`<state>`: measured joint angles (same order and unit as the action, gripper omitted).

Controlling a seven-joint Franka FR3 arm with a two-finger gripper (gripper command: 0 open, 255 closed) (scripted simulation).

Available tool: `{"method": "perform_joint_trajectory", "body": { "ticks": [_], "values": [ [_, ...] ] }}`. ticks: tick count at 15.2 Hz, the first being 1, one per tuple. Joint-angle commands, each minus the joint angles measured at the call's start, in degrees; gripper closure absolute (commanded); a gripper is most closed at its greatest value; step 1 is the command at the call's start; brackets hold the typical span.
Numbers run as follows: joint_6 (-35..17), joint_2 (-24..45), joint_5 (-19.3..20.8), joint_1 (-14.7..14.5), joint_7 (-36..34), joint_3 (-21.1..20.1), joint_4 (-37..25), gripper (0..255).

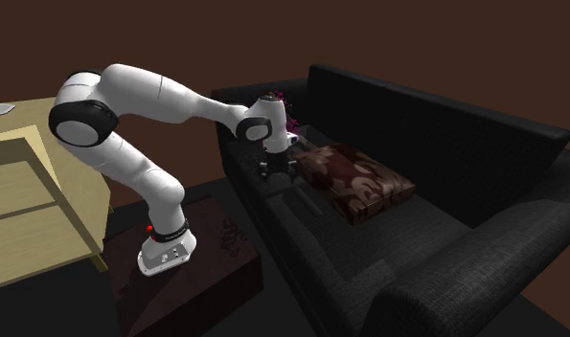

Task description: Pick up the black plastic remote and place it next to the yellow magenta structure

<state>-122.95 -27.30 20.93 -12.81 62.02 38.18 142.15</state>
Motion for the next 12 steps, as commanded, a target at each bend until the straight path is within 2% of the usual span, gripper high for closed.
{"method": "perform_joint_trajectory", "body": {
  "ticks": [1,3,5,7,8,9,12],
  "values": [
    [-4.78,4.81,-1.51,-3.14,6.97,4.10,-1.41,0],
    [-8.80,9.78,-4.58,-6.78,14.29,8.21,-3.22,0],
    [-12.49,15.33,-9.56,-10.92,22.73,12.50,-5.29,0],
    [-15.58,21.83,-17.32,-15.11,32.91,16.53,-7.66,0],
    [-16.70,25.55,-22.47,-16.83,38.80,18.07,-9.01,0],
    [-17.32,28.80,-27.20,-17.39,43.96,18.46,-10.24,0],
    [-19.13,32.03,-31.70,-16.36,47.14,17.33,-10.01,0]
  ]
}}
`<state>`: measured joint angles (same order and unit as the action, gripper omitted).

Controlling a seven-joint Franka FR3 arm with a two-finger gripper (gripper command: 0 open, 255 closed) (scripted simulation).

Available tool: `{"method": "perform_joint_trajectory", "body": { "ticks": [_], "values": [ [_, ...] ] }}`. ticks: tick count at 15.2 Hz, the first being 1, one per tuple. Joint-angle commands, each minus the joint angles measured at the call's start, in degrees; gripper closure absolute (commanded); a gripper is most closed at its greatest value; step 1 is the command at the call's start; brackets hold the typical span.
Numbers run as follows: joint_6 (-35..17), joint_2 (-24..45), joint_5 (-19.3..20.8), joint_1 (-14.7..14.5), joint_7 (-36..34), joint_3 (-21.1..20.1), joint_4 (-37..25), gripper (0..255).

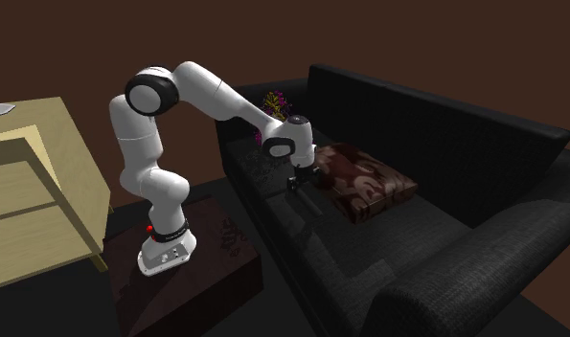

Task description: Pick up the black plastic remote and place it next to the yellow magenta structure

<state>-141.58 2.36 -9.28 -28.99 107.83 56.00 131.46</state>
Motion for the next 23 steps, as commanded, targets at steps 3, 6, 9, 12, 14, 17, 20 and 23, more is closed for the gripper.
{"method": "perform_joint_trajectory", "body": {
  "ticks": [3,6,9,12,14,17,20,23],
  "values": [
    [-2.06,5.65,-6.27,0.49,4.66,-1.38,0.72,0],
    [-2.79,7.33,-8.76,1.01,6.39,-2.05,0.67,0],
    [-2.81,7.28,-8.66,1.23,6.32,-2.27,0.67,0],
    [-2.83,7.22,-8.54,1.48,6.24,-2.53,0.68,0],
    [-4.01,6.88,-8.02,0.53,4.70,-2.94,1.78,255],
    [-2.10,10.97,-12.95,1.83,7.34,-4.55,-2.16,255],
    [-1.01,14.48,-16.65,2.91,8.70,-6.33,-5.21,255],
    [-2.21,6.59,-7.68,-0.02,5.61,-0.93,0.54,255]
  ]
}}
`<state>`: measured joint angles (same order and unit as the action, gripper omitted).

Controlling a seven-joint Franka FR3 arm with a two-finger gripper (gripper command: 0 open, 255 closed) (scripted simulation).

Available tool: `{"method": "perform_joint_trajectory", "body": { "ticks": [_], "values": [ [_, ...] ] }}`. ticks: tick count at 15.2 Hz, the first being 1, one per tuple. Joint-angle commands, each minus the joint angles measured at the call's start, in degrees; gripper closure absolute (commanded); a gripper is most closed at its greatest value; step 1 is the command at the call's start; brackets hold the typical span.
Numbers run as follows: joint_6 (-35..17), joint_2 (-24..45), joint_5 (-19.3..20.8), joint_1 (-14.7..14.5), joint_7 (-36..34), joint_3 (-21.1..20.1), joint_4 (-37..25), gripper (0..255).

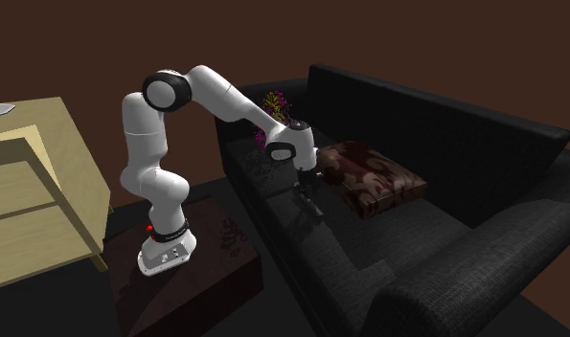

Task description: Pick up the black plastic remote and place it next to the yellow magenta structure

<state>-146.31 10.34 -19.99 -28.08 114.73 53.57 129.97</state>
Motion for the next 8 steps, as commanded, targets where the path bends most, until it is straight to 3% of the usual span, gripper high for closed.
{"method": "perform_joint_trajectory", "body": {
  "ticks": [1,4,5,6,8],
  "values": [
    [3.07,-2.27,4.38,-1.37,-2.26,2.02,1.89,255],
    [4.83,-4.95,8.38,-2.61,-5.15,3.42,1.38,255],
    [3.93,-3.97,6.73,-2.19,-4.09,2.83,1.49,255],
    [3.93,-3.97,6.73,-2.18,-4.09,2.82,1.49,0],
    [19.04,-1.70,-6.18,6.77,16.04,0.96,-4.81,0]
  ]
}}
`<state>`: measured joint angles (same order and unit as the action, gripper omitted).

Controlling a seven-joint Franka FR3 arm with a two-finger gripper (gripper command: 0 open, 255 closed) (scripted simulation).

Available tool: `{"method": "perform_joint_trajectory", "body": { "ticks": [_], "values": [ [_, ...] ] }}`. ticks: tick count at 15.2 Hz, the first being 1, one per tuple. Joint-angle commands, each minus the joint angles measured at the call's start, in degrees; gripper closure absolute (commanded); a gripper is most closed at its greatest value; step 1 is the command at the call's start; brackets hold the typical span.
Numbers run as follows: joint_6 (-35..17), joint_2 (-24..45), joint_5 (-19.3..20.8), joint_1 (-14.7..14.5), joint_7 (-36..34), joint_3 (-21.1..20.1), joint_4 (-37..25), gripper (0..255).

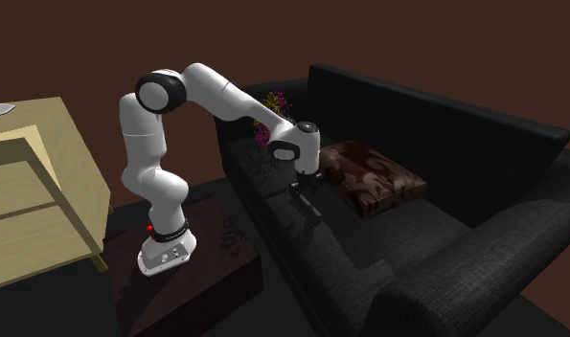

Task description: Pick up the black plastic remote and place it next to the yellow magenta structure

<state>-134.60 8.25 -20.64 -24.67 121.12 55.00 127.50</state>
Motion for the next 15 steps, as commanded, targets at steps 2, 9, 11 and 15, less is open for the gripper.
{"method": "perform_joint_trajectory", "body": {
  "ticks": [2,9,11,15],
  "values": [
    [8.13,1.37,-7.05,4.76,11.44,-1.43,-2.74,0],
    [5.18,5.81,-12.68,6.12,15.05,-3.95,-1.69,0],
    [5.18,5.81,-12.68,6.12,15.05,-3.96,-1.69,0],
    [5.18,5.81,-12.68,6.12,15.05,-3.96,-1.69,0]
  ]
}}
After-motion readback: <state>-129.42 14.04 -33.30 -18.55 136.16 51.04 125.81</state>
